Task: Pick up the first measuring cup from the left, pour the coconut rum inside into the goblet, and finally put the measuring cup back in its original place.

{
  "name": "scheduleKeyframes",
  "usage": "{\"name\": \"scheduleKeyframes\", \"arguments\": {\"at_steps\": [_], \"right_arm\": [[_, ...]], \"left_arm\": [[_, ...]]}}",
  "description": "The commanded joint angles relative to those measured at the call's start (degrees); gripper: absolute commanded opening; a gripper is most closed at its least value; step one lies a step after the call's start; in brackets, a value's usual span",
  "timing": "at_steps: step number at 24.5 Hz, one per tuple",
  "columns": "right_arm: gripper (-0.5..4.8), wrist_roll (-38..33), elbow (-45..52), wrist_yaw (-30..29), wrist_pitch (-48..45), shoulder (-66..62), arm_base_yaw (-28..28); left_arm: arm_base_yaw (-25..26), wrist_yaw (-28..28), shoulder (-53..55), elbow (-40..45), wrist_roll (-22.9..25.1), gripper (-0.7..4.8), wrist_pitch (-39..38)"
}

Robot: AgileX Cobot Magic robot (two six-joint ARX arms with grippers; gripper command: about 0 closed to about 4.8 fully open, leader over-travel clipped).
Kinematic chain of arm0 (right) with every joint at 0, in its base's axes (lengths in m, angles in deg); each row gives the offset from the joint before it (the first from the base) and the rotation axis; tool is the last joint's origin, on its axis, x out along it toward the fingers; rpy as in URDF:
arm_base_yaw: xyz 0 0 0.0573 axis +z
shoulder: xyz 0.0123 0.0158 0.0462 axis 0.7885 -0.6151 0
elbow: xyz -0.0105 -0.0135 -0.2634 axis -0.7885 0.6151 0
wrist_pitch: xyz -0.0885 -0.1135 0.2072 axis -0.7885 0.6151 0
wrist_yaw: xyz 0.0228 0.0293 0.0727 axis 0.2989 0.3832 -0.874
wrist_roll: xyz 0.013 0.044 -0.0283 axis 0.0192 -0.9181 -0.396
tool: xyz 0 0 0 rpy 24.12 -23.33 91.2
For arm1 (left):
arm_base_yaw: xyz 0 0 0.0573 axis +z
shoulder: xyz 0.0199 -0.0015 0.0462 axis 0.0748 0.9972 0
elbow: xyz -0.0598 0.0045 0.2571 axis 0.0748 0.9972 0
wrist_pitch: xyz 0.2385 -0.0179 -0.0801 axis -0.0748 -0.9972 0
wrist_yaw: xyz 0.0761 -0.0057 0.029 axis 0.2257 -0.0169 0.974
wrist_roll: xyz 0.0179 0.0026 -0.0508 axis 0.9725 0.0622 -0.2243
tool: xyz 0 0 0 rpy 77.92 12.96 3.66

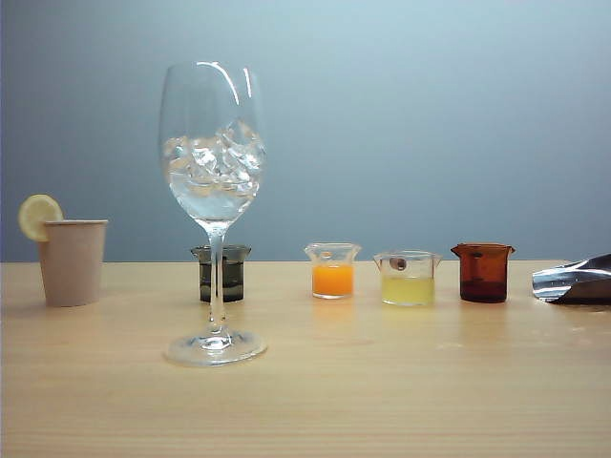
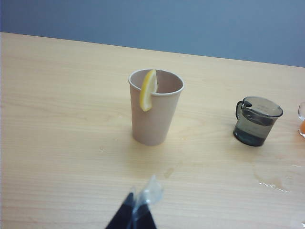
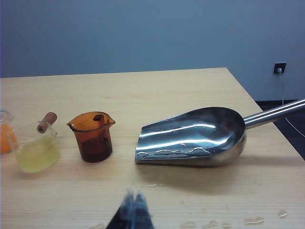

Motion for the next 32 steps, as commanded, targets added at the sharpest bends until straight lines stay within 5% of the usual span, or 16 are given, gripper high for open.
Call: {"name": "scheduleKeyframes", "arguments": {"at_steps": [1, 14, 18, 23, 32], "right_arm": [[-0.08, 0.15, 0.22, -0.26, -0.46, -0.04, 0.02], [-0.08, -0.57, -3.23, 0.20, -0.42, -0.68, 0.04], [-0.09, -1.18, -11.98, -0.46, 2.54, -8.79, 0.07], [-0.08, -1.14, -21.90, -5.40, -2.43, -24.37, 0.13], [-0.09, -1.16, -28.55, -2.23, -27.50, -52.39, 17.42]], "left_arm": [[0.00, -0.17, 0.02, -0.11, -0.15, -0.06, 0.90], [-0.02, 0.20, 0.07, -2.97, -0.20, -0.06, -0.09], [-0.02, -0.17, 2.14, -16.20, -0.15, -0.05, -12.02], [-0.02, -0.70, 7.52, -23.45, 0.02, -0.05, -11.34], [-0.15, -5.01, 24.39, -37.13, 0.24, -0.05, -12.39]]}}
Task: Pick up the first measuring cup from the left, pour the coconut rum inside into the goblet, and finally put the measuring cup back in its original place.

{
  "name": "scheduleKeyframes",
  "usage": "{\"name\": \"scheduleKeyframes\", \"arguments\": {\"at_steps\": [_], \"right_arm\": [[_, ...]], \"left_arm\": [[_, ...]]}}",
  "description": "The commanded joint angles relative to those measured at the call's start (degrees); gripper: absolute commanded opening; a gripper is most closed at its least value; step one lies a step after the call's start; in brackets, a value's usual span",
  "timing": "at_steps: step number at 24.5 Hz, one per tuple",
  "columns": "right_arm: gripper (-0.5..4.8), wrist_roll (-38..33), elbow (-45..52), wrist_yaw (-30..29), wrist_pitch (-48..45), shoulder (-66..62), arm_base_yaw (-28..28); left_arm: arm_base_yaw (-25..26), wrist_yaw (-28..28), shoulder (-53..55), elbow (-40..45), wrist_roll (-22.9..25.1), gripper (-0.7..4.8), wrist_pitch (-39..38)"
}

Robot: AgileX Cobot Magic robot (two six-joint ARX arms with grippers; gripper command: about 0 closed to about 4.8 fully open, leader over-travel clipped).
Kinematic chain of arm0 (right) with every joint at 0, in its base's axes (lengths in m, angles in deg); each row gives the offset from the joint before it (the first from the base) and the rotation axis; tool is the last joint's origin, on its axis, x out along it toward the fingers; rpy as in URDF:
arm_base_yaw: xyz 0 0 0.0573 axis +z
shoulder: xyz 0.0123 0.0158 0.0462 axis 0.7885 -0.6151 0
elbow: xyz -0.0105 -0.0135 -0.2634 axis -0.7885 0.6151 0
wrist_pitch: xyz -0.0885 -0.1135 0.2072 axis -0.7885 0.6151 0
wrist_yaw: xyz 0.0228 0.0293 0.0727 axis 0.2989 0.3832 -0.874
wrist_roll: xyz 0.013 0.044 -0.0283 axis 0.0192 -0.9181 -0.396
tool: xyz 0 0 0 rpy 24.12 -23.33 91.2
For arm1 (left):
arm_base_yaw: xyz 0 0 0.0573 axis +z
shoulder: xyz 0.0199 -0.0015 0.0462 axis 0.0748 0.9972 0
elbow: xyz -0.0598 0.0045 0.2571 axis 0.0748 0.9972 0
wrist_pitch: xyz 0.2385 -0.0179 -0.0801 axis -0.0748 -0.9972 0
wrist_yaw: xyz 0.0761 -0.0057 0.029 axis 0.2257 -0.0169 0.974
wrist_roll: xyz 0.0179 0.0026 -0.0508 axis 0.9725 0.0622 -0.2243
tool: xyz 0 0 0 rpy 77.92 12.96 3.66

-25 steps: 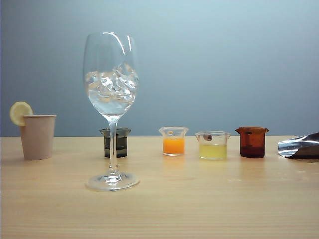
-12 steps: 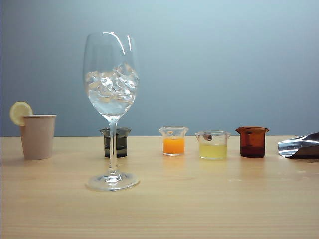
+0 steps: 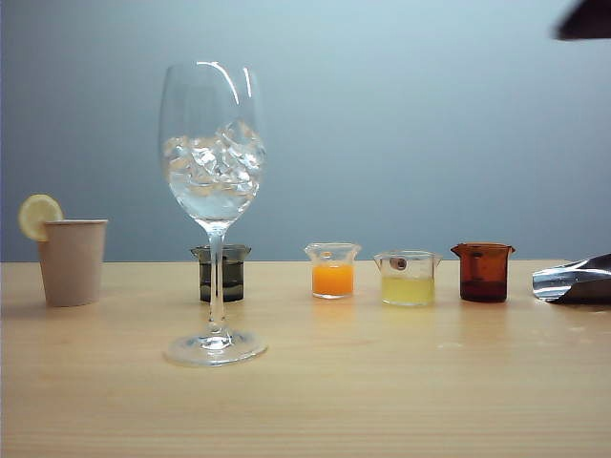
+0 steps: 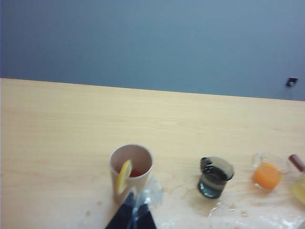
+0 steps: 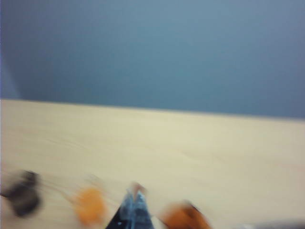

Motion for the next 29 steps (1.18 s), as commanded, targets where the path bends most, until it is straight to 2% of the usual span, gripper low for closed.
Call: {"name": "scheduleKeyframes", "arguments": {"at_steps": [1, 3, 6, 11, 17, 20, 29], "right_arm": [[-0.09, -0.17, -0.17, 1.66, -7.23, -7.37, 5.81], [-0.08, -0.20, -0.17, 1.49, -9.79, -11.87, 8.44], [-0.09, -0.22, -0.20, 1.05, -18.69, -21.55, 13.03], [-0.08, -0.24, -0.85, 0.04, -30.47, -36.61, 17.90], [-0.08, 0.00, -6.47, 1.64, -33.73, -48.85, 21.20], [-0.08, -0.04, -9.60, 3.76, -36.39, -53.59, 22.53], [-0.08, -0.04, -19.52, 3.63, -34.97, -61.44, 24.46]], "left_arm": [[-0.13, -1.51, 3.52, -3.28, 0.04, -0.06, 1.16], [-0.22, -1.88, 4.74, -3.85, 0.04, -0.06, 1.18], [-1.86, -1.75, 5.33, -3.74, 0.09, -0.06, -0.11], [-6.47, 1.51, 5.33, -3.54, 0.33, -0.06, -3.32], [-6.73, 1.51, 5.33, -3.52, 0.35, -0.06, -8.11], [-6.73, 1.44, 5.33, -3.52, 3.04, -0.06, -8.37], [-6.73, 1.22, 5.31, -3.54, 3.15, -0.06, -10.29]]}}
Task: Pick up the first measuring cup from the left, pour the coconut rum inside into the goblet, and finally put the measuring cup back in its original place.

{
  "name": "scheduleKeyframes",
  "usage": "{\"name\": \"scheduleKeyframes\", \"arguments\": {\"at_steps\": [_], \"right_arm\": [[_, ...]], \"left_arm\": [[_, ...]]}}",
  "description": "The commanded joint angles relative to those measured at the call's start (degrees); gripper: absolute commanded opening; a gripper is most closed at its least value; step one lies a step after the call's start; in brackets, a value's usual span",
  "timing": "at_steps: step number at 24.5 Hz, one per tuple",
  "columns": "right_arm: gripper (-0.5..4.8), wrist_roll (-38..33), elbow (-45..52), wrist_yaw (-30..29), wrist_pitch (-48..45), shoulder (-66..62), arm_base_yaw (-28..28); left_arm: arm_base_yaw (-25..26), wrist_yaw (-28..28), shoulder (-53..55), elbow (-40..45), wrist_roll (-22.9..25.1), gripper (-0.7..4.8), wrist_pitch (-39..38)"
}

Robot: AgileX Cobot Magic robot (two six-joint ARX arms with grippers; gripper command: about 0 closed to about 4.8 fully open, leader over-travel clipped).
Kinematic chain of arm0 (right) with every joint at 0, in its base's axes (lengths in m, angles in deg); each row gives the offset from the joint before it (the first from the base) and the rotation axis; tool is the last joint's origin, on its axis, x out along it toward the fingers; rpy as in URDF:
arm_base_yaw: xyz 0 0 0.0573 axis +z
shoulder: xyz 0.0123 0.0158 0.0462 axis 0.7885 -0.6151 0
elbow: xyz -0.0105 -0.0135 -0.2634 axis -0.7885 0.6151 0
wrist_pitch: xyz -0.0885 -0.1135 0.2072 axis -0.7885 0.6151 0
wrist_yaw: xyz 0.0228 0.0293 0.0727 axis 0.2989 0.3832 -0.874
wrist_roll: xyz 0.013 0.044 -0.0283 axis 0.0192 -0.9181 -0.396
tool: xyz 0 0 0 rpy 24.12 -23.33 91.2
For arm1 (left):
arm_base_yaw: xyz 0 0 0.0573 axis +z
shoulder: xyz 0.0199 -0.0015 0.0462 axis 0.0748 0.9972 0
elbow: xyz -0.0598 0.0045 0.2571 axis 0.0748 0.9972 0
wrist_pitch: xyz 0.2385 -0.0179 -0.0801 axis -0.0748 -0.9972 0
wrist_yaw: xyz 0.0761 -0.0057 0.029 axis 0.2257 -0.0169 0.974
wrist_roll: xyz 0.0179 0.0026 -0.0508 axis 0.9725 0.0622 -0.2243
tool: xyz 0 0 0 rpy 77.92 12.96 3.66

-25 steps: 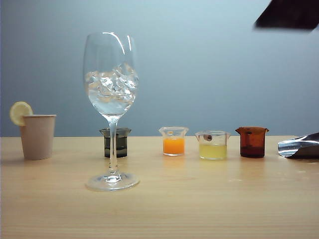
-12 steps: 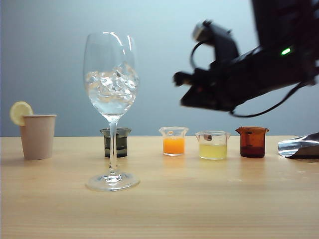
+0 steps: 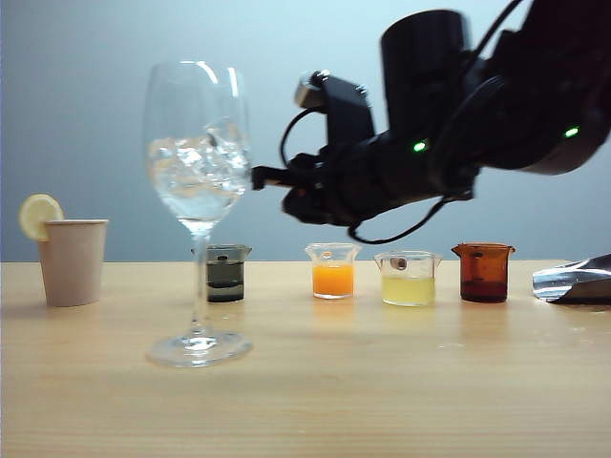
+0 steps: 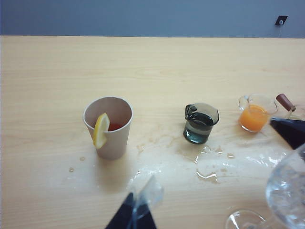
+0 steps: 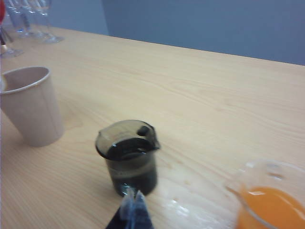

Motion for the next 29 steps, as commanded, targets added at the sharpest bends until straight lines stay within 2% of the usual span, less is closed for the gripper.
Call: {"name": "scheduleKeyframes", "arguments": {"at_steps": [1, 13, 18, 19, 20, 23, 24, 29], "right_arm": [[-0.08, -0.09, -2.08, -0.13, -0.15, -2.03, 0.46], [-0.08, -0.09, -10.86, -1.31, 0.24, -11.32, 1.09], [-0.08, -0.11, -10.88, -0.48, 0.11, -12.94, 1.55], [0.05, -0.09, -10.88, -0.50, 0.09, -13.20, 1.66], [0.48, -0.11, -10.91, -0.52, -0.04, -13.44, 1.73], [3.56, -0.09, -10.91, -0.07, -0.13, -13.60, 1.73], [4.18, -0.07, -10.93, 0.42, -0.33, -13.73, 1.68], [4.19, -0.70, -13.60, 0.35, -0.04, -16.63, 1.81]], "left_arm": [[0.04, -0.24, -0.13, -0.09, 0.46, -0.06, -0.63], [0.04, -0.22, -0.13, -0.07, 1.38, -0.06, -3.63], [0.04, -0.22, -0.13, -0.07, 2.86, -0.05, -4.09], [0.04, -0.20, -0.13, -0.07, 2.86, -0.06, -4.09], [0.04, -0.22, -0.13, -0.07, 2.84, -0.06, -4.09], [0.04, -0.24, -0.17, -0.07, 2.82, -0.06, -4.52], [0.04, -0.24, -0.20, -0.07, 2.82, -0.06, -5.29], [0.04, -0.24, -0.20, -0.07, 2.82, -0.06, -6.34]]}}
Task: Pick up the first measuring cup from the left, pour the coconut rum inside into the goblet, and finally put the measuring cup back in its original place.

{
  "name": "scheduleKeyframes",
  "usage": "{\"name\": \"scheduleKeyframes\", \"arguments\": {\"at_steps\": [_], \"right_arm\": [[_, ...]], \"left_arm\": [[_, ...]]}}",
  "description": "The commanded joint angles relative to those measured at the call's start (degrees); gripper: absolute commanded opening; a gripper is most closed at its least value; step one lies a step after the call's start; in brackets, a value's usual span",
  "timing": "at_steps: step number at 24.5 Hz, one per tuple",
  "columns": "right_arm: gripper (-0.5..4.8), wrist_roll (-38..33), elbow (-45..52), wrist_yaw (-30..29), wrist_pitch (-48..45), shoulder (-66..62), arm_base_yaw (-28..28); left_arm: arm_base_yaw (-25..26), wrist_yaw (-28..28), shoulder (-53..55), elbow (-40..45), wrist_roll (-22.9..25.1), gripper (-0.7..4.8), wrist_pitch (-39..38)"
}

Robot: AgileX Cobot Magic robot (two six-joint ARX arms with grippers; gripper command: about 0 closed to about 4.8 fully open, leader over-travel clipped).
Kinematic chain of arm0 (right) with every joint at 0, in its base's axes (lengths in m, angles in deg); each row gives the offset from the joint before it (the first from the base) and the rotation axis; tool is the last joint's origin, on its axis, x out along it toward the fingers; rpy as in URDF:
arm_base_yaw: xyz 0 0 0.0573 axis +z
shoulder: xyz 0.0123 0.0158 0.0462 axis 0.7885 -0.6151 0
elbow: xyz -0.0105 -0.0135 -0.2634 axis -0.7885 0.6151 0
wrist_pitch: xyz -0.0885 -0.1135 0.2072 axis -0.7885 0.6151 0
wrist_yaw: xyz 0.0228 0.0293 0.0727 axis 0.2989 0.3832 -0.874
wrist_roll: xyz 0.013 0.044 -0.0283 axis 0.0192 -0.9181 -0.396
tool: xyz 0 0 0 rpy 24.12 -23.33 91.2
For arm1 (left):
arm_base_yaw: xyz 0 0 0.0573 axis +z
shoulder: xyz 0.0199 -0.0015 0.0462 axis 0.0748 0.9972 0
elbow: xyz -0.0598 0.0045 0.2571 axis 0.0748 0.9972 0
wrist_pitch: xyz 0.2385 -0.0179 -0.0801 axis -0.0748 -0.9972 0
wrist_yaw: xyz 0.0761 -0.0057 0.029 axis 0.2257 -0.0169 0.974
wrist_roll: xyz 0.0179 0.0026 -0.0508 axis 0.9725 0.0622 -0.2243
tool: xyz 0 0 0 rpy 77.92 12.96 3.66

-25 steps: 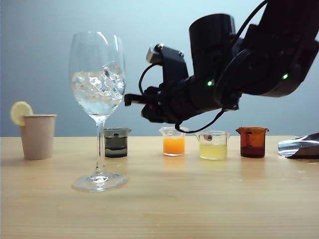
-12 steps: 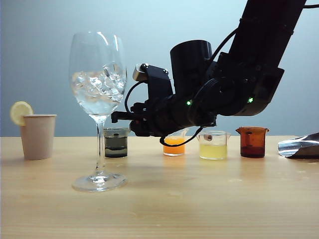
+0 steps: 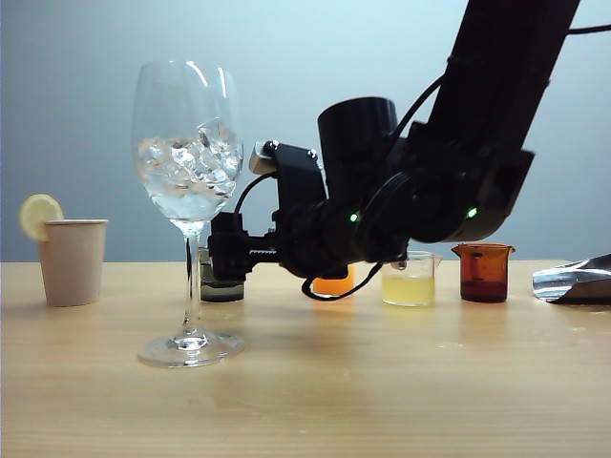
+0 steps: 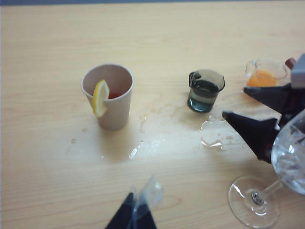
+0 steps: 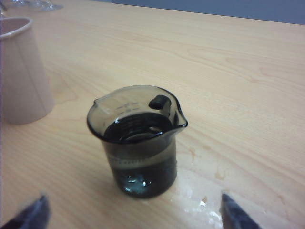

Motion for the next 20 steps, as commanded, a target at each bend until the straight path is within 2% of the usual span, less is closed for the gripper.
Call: {"name": "scheduleKeyframes", "arguments": {"at_steps": [1, 5, 9, 20], "right_arm": [[4.24, -0.57, -4.33, 0.31, -0.63, -4.00, 0.87], [4.32, -0.57, -8.85, 0.74, -0.37, -7.21, 1.01], [4.32, -0.59, -13.11, 4.04, 2.25, -9.75, 0.98], [4.30, -2.14, -17.92, 3.89, 2.78, -13.18, 1.14]], "left_arm": [[0.04, -0.24, -0.11, -0.09, 0.46, -0.05, 0.02], [0.04, -0.24, -0.11, -0.09, 0.44, -0.06, -0.42], [0.04, -0.24, -0.11, -0.09, 0.46, -0.06, -1.38], [0.04, -0.24, -0.11, -0.09, 0.46, -0.06, -1.62]]}}
